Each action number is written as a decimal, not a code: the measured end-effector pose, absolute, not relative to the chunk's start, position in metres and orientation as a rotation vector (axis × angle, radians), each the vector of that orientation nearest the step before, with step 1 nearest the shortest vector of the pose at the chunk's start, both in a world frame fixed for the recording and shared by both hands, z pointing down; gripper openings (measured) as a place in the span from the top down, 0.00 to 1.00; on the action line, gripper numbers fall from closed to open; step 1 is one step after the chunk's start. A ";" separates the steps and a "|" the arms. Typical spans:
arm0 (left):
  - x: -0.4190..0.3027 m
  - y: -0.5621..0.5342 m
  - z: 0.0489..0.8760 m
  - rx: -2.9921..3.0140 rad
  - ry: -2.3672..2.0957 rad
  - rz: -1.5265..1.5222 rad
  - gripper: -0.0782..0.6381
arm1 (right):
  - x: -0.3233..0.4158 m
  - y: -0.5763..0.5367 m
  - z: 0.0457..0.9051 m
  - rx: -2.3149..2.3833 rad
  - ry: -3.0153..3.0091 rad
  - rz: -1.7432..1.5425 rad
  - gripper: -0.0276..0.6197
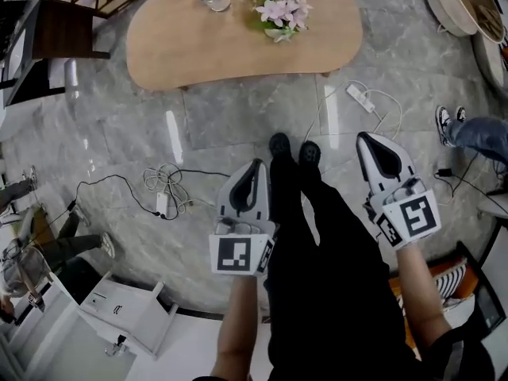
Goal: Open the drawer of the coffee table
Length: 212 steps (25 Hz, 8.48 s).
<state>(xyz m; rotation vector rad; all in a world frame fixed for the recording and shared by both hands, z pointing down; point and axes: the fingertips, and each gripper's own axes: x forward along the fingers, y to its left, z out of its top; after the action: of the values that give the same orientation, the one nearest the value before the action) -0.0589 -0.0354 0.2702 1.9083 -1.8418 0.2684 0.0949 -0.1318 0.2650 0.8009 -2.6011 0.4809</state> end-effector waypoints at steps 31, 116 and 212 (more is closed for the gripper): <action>-0.148 -0.098 0.684 1.959 -1.487 0.444 0.82 | 0.067 -0.199 0.653 0.743 -2.319 0.265 0.94; -0.211 -0.200 0.792 1.768 -1.691 0.497 0.33 | 0.098 -0.304 0.768 0.916 -2.059 0.208 0.64; -0.091 0.044 0.276 2.007 -1.803 0.233 0.39 | 0.101 -0.058 0.306 1.081 -2.383 0.396 0.64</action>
<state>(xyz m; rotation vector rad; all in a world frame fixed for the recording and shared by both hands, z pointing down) -0.0908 0.0445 0.2761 2.0067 -1.8026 0.2328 0.1006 -0.0582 0.3060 1.0807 -2.3833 0.3957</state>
